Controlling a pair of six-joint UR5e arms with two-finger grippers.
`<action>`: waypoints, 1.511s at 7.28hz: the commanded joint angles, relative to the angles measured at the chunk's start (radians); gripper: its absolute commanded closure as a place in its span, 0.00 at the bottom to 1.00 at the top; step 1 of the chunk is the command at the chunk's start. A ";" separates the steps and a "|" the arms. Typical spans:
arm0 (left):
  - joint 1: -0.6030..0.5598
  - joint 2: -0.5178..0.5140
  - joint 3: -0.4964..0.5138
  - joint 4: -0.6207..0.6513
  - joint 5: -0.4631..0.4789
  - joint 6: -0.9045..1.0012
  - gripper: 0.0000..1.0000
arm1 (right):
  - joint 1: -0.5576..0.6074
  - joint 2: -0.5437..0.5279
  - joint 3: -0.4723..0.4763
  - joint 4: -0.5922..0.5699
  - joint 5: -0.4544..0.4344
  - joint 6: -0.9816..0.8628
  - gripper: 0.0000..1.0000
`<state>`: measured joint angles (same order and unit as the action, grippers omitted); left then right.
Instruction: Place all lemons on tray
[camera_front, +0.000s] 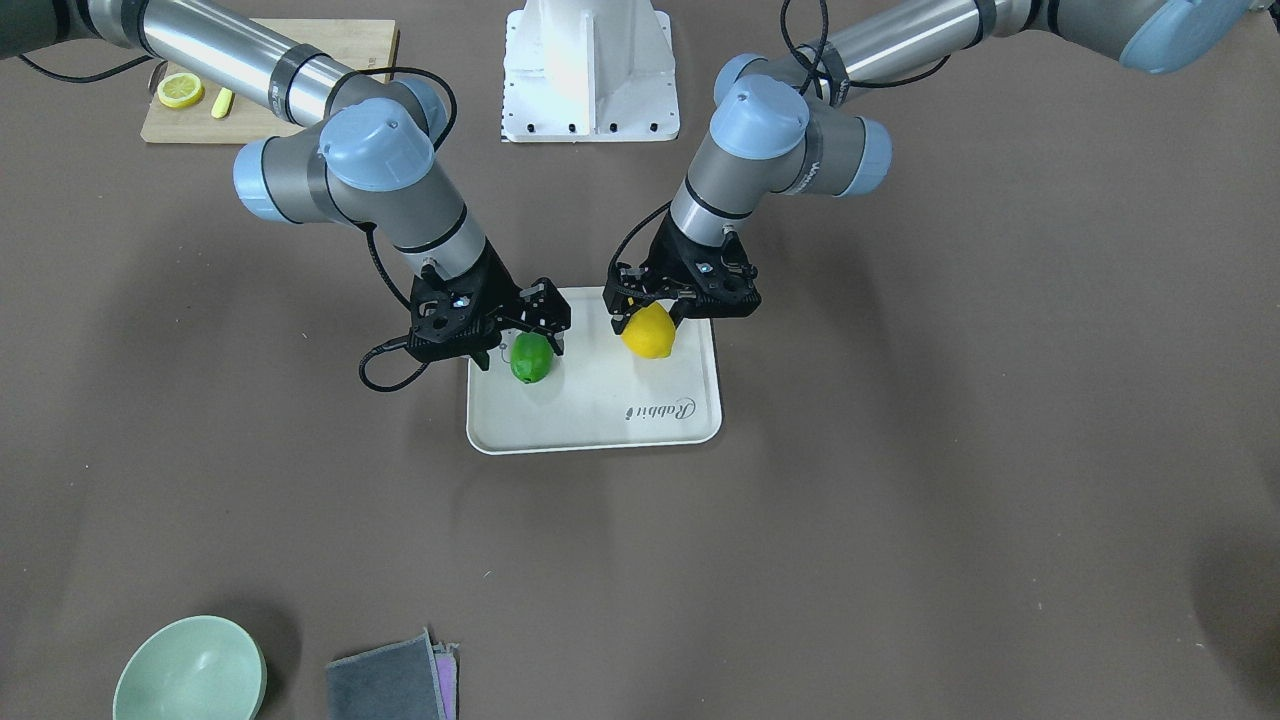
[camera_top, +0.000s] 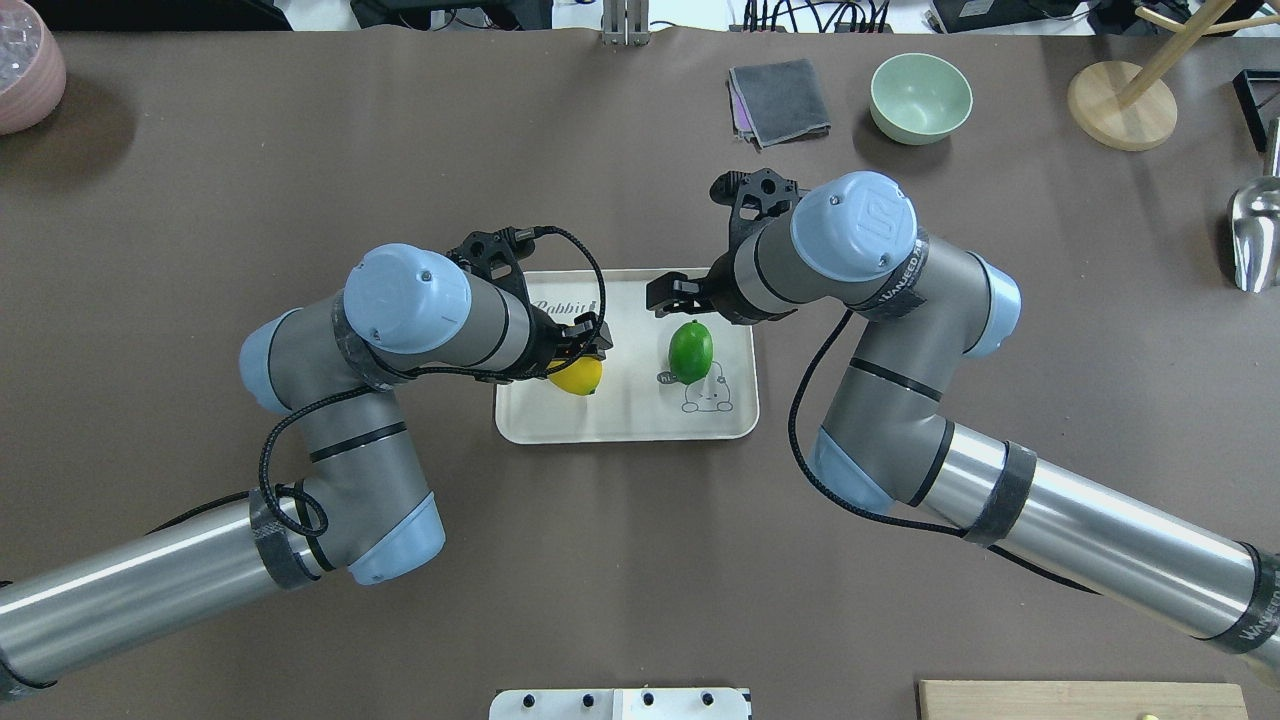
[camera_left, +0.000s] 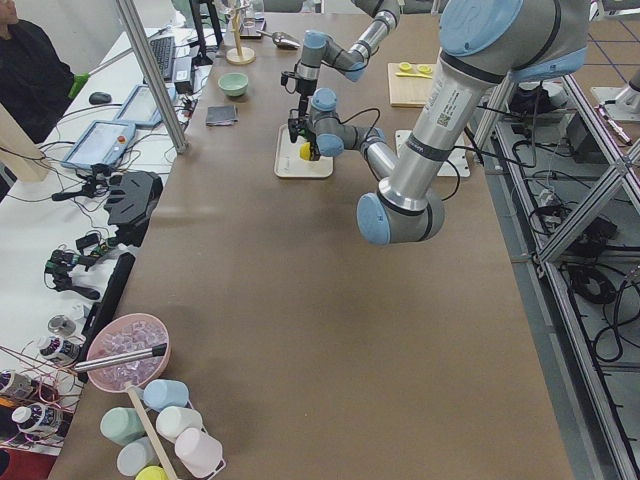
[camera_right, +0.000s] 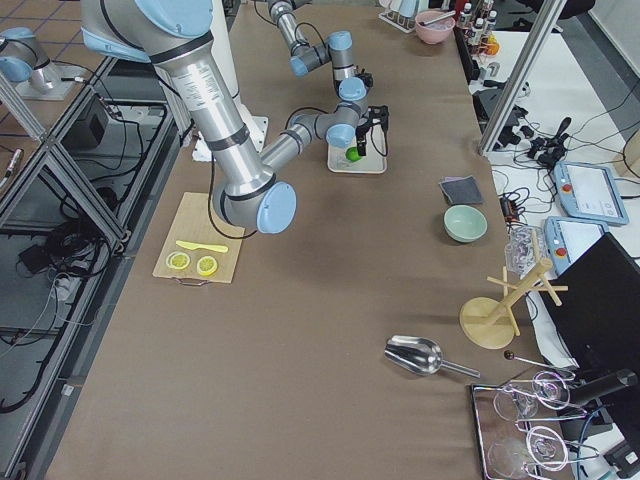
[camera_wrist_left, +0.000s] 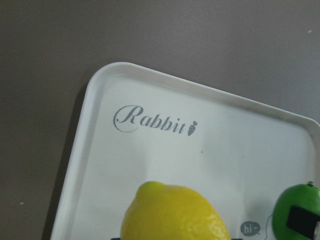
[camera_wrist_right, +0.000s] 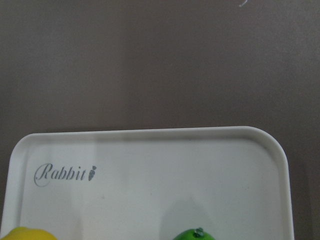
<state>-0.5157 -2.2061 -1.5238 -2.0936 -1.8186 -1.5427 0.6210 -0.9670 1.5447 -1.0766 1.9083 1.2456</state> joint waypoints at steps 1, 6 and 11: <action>0.005 -0.003 0.017 -0.002 0.015 0.009 0.15 | 0.070 -0.001 0.023 -0.009 0.100 -0.008 0.00; -0.152 0.098 -0.308 0.317 -0.031 0.410 0.02 | 0.325 -0.144 0.098 -0.158 0.290 -0.434 0.00; -0.508 0.574 -0.412 0.058 -0.137 0.857 0.02 | 0.618 -0.387 0.055 -0.158 0.391 -0.853 0.00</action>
<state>-0.9353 -1.7799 -1.9585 -1.8419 -1.9057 -0.7216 1.1774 -1.3195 1.6074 -1.2304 2.2853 0.4188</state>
